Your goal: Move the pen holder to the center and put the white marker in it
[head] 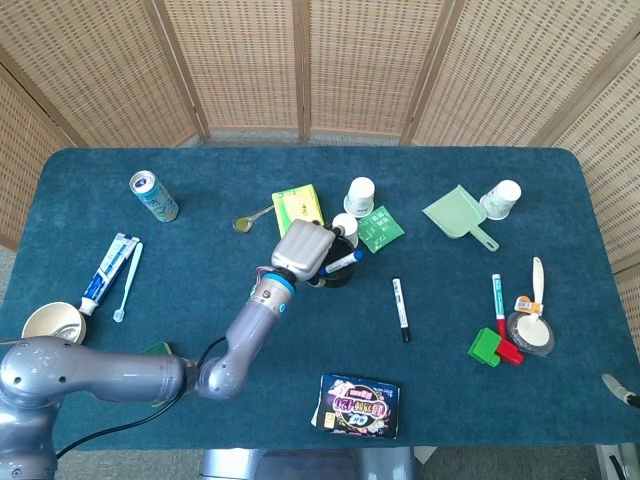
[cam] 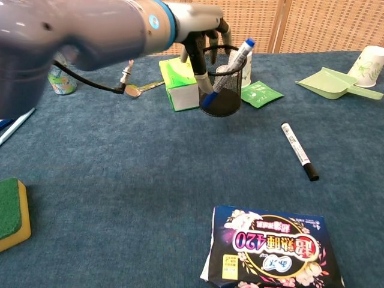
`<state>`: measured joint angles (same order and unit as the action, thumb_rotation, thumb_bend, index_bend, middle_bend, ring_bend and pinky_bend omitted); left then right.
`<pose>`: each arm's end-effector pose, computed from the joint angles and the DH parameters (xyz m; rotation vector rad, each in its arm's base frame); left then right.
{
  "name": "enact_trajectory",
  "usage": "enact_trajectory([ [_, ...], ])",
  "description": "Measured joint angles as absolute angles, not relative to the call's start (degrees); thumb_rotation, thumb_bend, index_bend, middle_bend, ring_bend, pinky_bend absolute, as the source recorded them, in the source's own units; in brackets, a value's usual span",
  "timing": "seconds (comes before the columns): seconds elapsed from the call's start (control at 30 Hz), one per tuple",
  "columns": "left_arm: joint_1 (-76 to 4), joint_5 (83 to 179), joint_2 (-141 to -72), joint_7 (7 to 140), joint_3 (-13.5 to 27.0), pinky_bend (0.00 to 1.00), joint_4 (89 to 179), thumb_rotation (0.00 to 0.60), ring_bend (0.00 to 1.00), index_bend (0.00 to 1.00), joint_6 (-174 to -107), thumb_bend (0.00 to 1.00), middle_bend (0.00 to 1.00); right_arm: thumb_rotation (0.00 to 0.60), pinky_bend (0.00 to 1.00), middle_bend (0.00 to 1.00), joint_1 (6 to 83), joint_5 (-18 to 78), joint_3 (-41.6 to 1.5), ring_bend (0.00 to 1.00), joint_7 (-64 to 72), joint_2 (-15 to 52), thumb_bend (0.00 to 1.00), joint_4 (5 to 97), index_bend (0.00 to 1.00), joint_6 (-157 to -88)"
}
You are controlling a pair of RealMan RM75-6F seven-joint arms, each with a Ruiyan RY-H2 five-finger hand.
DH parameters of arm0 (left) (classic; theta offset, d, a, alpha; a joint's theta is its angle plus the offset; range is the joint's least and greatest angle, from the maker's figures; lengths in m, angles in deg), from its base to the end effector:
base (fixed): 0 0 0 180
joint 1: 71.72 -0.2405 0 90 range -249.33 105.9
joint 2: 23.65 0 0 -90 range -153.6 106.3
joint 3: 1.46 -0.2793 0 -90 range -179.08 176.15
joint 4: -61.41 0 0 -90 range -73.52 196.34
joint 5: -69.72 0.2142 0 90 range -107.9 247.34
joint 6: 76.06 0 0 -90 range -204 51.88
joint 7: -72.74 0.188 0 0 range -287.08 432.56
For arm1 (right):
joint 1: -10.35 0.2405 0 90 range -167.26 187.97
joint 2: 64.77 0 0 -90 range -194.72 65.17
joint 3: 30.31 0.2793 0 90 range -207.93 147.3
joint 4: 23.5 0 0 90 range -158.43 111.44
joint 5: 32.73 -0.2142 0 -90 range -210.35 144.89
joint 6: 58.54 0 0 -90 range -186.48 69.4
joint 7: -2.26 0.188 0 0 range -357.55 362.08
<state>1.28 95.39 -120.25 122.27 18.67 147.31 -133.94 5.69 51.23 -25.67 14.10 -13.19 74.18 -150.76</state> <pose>0.0412 0.4434 -0.0697 -1.9457 -0.8009 -0.8607 -0.3472 -0.1754 0.2587 1.1633 -0.9284 0.9361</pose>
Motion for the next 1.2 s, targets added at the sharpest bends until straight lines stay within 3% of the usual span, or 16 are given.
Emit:
enact_trajectory([
  [0.7, 7.4, 89.2, -129.4, 125.7, 18.1, 0.5, 133.7, 0.6, 0.35, 0.25, -131.7, 0.08, 0.43, 0.6, 0.0, 0.0, 5.9, 51.0, -25.4, 0.0, 16.9, -13.7, 0.0, 73.5, 0.09, -150.1],
  [0.77, 7.6, 89.0, -129.9, 125.4, 18.3, 0.49, 133.0, 0.6, 0.29, 0.22, -131.3, 0.07, 0.35, 0.6, 0.0, 0.0, 5.9, 51.3, -25.5, 0.0, 16.9, -13.7, 0.0, 73.5, 0.09, -150.2],
  [0.83, 7.7, 88.9, -130.4, 125.1, 18.7, 0.44, 132.5, 0.6, 0.14, 0.17, -131.0, 0.07, 0.16, 0.6, 0.0, 0.0, 5.9, 51.3, -25.5, 0.0, 16.9, -13.7, 0.0, 73.5, 0.09, -150.2],
  [0.93, 7.8, 87.9, -130.5, 125.2, 18.9, 0.34, 132.5, 0.6, 0.01, 0.1, -130.7, 0.06, 0.01, 0.6, 0.0, 0.0, 5.8, 51.1, -25.5, 0.0, 17.1, -13.7, 0.0, 73.5, 0.09, -150.2],
  [1.03, 7.9, 86.0, -130.3, 125.9, 19.1, 0.26, 132.8, 0.6, 0.0, 0.04, -130.6, 0.06, 0.0, 0.6, 0.0, 0.0, 5.7, 51.1, -25.4, 0.0, 17.5, -13.8, 0.0, 73.4, 0.09, -150.3],
  [1.2, 7.7, 85.3, -129.4, 126.2, 19.1, 0.23, 134.4, 0.6, 0.0, 0.01, -130.4, 0.06, 0.0, 0.6, 0.0, 0.0, 5.7, 51.2, -25.5, 0.0, 17.7, -13.8, 0.0, 73.3, 0.09, -150.3],
])
